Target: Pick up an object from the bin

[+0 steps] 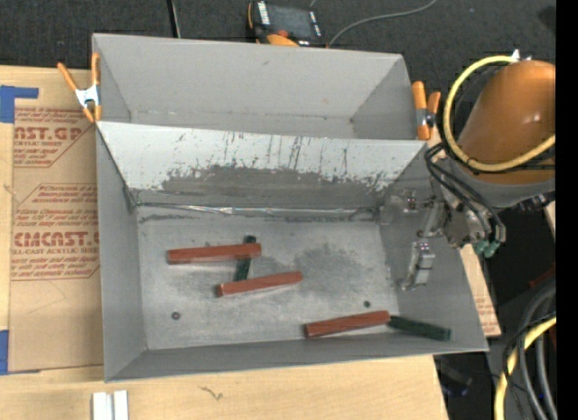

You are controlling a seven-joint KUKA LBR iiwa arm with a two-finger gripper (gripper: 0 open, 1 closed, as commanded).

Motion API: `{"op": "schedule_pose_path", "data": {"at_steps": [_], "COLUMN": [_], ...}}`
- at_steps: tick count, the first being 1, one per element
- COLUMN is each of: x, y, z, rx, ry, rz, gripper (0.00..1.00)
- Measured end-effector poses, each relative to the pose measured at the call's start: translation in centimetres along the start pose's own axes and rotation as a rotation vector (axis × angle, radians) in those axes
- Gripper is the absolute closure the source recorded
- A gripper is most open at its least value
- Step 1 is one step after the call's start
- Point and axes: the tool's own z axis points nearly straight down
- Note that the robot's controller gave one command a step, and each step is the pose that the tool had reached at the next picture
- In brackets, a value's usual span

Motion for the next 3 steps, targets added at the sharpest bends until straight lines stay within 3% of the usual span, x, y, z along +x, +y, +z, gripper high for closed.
{"op": "schedule_pose_path", "data": {"at_steps": [1,2,3], "x": [2.2,2.2,2.5], "y": [5.0,6.9,6.9], "z": [15.4,16.7,16.8], "rx": [-0.003,0.0,-0.001], "ry": [0.003,-0.011,0.002], "rz": [-0.204,-0.19,-0.189], "gripper": [0.0,0.0,1.0]}}
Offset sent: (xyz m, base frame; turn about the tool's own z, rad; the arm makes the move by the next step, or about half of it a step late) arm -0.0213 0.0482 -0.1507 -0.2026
